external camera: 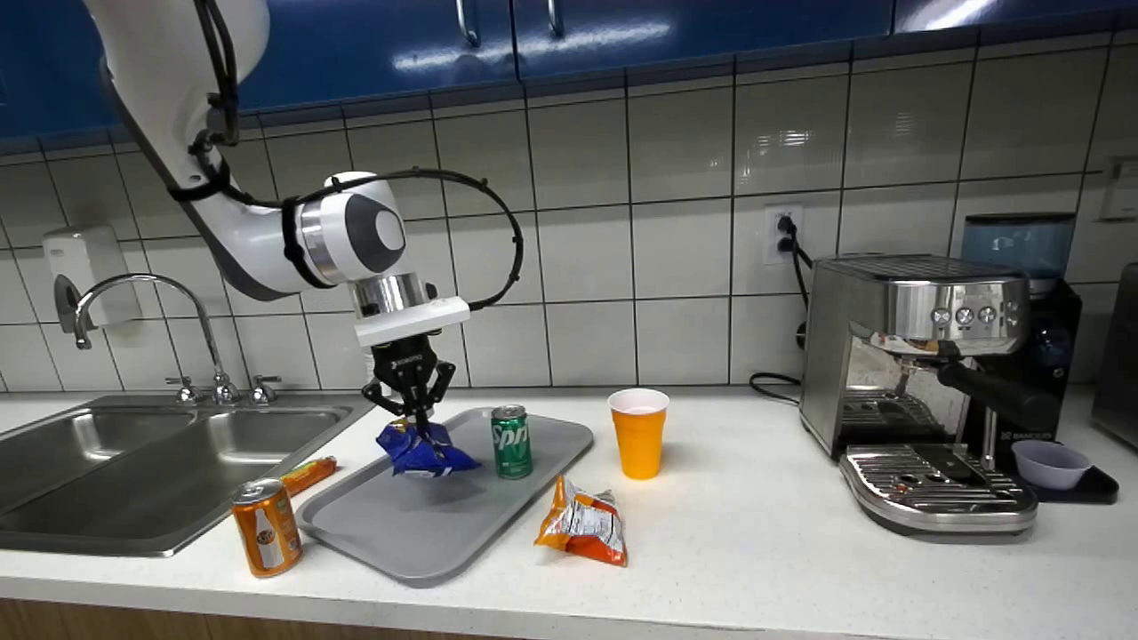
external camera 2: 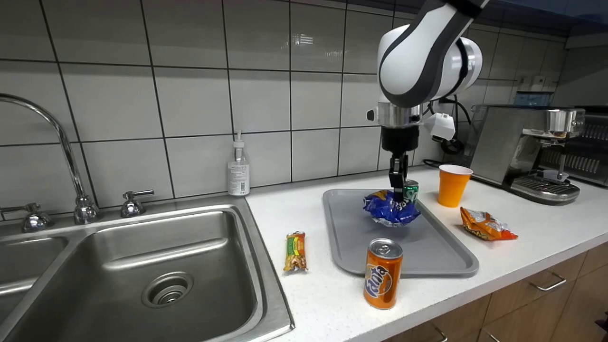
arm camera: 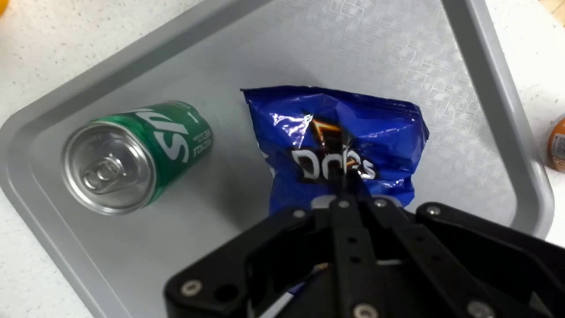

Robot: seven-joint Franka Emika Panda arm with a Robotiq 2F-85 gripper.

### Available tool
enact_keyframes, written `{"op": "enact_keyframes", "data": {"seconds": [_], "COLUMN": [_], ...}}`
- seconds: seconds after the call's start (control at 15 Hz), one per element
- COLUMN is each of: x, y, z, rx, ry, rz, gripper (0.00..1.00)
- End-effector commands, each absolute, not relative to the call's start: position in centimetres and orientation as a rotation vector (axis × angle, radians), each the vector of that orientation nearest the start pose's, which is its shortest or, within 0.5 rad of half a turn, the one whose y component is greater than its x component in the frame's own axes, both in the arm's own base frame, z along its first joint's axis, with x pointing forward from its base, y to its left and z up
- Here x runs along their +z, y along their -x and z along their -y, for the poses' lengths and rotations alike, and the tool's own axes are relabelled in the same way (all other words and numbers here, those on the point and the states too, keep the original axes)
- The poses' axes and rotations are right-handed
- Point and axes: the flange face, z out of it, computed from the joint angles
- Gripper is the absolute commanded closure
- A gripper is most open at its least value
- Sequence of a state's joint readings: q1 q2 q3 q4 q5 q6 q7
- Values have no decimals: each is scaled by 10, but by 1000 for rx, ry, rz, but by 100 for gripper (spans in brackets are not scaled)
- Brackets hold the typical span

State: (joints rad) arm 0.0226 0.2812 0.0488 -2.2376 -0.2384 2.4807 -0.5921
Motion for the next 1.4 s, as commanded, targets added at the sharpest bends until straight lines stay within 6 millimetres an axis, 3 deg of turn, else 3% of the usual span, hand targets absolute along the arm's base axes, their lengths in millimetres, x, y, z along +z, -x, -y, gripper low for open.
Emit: {"op": "enact_keyframes", "data": {"seconds": [0.0,0.6,1.33], "x": [253,259,245], "y": [-539,-566,-618], "z": [-61,-111,-171], "rx": [102,0,-105], "ry": [2993,3030,3067], "rz": [1327,1286,1245], "gripper": [100,100,100]}}
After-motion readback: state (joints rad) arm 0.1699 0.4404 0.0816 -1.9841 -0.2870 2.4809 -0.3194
